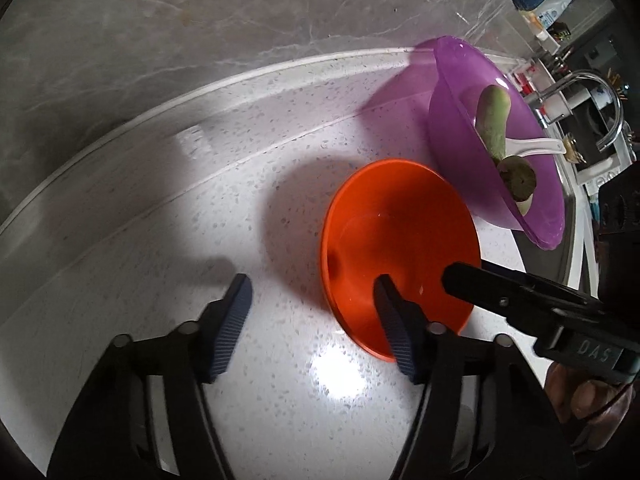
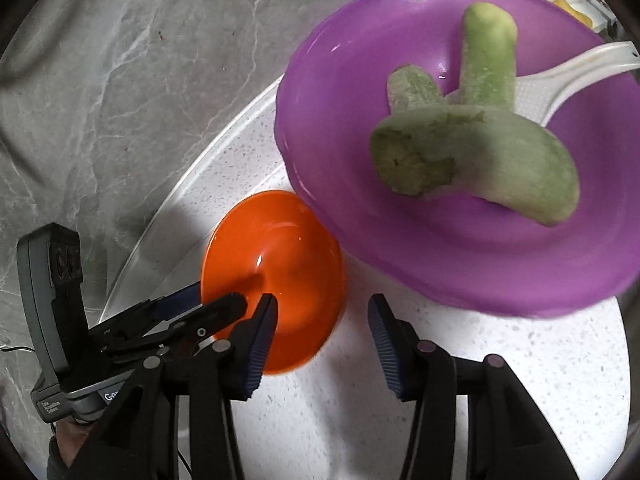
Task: Organize plates and bowls
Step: 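Move both grippers to the orange bowl and close on its rim, then carry the orange bowl with both grippers and lower it onto the stack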
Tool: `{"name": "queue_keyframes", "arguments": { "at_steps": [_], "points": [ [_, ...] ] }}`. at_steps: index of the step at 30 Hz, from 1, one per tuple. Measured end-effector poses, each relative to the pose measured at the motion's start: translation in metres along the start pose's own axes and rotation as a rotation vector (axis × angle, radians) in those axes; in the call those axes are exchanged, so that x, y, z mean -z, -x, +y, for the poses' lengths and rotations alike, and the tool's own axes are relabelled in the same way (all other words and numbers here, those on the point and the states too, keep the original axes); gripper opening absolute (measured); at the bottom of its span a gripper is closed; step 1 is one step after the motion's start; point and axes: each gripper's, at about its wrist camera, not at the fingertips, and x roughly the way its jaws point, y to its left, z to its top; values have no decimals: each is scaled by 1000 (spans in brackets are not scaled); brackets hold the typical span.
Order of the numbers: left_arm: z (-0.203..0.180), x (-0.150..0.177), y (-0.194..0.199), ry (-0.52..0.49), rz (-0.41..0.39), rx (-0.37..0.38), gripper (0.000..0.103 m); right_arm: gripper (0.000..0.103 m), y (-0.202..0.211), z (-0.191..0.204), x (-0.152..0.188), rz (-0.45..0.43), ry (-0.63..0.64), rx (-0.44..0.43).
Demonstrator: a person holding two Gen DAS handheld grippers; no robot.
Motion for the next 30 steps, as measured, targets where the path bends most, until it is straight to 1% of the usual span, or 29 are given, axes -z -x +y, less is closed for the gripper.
{"name": "queue_keyframes", "arguments": {
  "at_steps": [1,3,5,6,7,8,9,10,13,21,25,30],
  "points": [
    [-1,-1,-2,-2,6,4,49,46,-2,1,0,0,2,3],
    [1,-5,-7,-4,14,11,35,43,-7,1,0,-1,-6,11],
    [0,-10,-13,-5,25,18,30,35,-11,1,2,2,-13,13],
    [-1,-10,-15,-9,24,12,27,34,-13,1,2,4,-15,14],
    [-3,-11,-16,-14,24,9,25,31,-14,1,3,5,-14,19],
    [-6,-12,-17,-20,23,10,18,24,-18,4,2,9,-12,23],
    [-8,-12,-18,-28,24,9,14,20,-18,4,4,13,-9,23],
    [-12,-13,-21,-37,25,-2,13,17,-19,5,5,19,-2,23],
    [-16,-12,-21,-53,21,-33,11,17,-21,10,6,10,18,27],
    [-23,-5,-20,-24,28,-45,9,16,-13,16,4,5,44,28],
    [-33,6,-6,-18,21,-45,9,15,1,17,9,2,56,18],
    [-58,23,19,-35,-8,-73,9,14,26,20,19,-3,88,2]
  ]
}}
